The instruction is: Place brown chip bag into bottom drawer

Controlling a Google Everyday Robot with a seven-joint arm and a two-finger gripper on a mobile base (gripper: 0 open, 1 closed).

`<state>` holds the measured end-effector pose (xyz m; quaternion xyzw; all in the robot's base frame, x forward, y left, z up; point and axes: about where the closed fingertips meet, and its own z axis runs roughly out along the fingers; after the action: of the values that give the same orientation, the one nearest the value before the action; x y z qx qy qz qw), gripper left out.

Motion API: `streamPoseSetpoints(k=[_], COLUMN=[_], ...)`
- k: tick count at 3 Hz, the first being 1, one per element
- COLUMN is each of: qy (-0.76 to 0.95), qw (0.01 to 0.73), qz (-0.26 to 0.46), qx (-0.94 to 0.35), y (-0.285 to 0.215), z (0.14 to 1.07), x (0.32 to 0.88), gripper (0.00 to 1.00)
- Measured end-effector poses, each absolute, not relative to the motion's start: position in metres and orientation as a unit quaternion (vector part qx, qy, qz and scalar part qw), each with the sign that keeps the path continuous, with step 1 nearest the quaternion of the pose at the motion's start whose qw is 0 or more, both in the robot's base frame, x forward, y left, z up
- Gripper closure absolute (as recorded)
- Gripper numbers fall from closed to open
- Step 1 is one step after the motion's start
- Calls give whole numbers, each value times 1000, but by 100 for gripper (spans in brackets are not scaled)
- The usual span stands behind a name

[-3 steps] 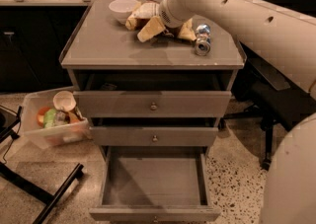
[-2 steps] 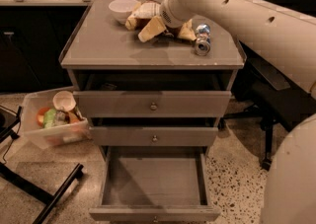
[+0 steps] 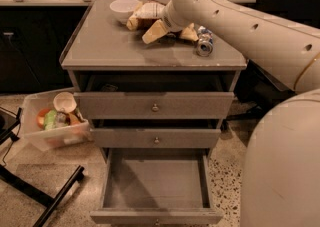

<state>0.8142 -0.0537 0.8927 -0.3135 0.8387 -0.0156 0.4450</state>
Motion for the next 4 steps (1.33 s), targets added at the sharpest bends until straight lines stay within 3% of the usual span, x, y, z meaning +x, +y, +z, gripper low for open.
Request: streamPoseSetpoints(k=[4], qy=[813], qw=[506], qz=[-15], qx=[-289], y=[-52], z=[871], x=[891], gripper=[0])
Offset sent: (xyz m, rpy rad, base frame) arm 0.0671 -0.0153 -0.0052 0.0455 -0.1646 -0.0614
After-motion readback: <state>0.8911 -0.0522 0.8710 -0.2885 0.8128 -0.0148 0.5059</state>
